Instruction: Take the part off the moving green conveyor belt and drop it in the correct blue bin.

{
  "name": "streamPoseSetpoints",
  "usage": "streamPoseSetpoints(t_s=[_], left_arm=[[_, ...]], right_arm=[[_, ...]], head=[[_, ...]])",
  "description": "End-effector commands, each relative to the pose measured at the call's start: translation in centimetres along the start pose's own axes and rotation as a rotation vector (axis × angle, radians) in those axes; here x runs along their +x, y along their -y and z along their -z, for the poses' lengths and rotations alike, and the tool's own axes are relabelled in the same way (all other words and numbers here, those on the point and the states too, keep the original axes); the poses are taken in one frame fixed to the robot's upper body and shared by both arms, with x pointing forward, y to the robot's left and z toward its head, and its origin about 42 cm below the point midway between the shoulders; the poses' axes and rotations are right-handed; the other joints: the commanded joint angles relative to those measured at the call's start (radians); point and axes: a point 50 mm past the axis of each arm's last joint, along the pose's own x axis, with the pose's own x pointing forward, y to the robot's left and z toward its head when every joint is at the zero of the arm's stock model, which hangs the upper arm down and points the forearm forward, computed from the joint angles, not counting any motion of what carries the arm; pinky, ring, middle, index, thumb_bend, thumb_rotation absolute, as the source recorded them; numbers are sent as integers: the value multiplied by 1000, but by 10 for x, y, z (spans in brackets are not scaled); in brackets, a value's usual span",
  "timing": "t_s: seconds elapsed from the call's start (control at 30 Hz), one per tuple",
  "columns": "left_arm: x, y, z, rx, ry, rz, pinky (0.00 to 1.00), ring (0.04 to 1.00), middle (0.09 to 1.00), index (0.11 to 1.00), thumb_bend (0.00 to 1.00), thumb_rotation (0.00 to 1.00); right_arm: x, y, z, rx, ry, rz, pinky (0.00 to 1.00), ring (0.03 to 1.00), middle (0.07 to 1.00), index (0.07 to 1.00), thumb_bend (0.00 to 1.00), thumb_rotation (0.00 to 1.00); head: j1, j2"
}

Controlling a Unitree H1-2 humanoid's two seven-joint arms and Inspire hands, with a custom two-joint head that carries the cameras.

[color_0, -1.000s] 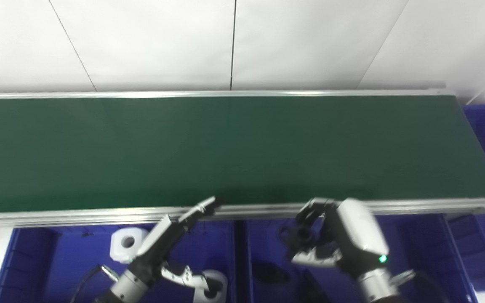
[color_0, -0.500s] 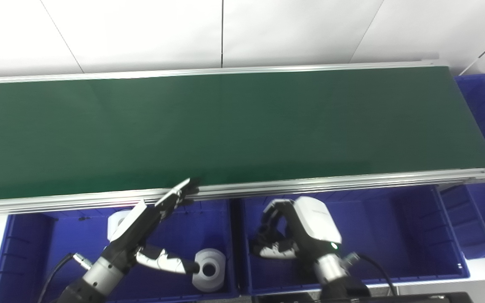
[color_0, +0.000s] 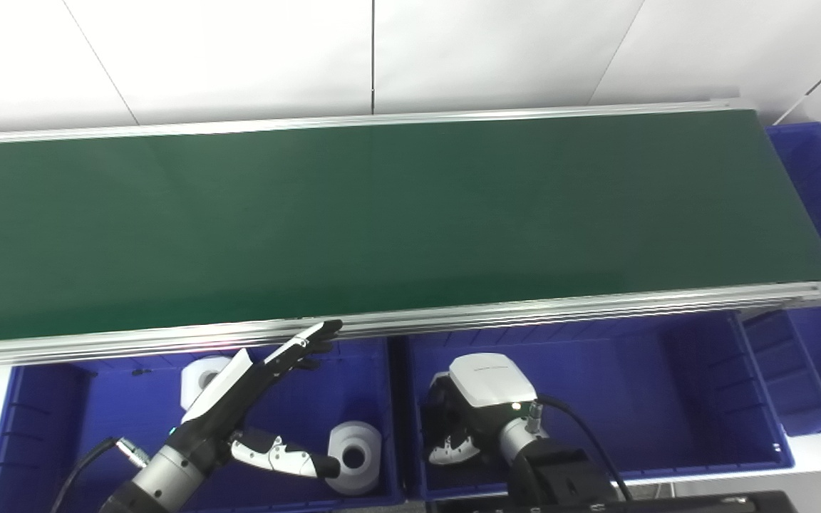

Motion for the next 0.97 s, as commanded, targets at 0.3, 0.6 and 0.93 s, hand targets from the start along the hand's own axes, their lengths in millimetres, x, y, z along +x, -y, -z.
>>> streamPoseSetpoints(t_s=[0.3, 0.6, 0.93], left_arm=[[-3, 5, -6, -19, 26, 1, 899, 947, 973, 954, 865, 430], [-2, 14, -4, -120, 32, 5, 912, 971, 999, 985, 864, 407], [3, 22, 1, -140, 41, -6, 929, 989, 1000, 1000, 871, 388]], right_arm=[[-47, -5, -1, 551, 162, 360, 967, 955, 921, 887, 659, 479], [-59, -25, 12, 886, 447, 420, 842, 916, 955, 965, 719, 561], [-55, -36, 35, 1053, 515, 364, 908, 971, 1000, 1000, 837, 481]], head=[[51, -14], [113, -40], [176, -73]])
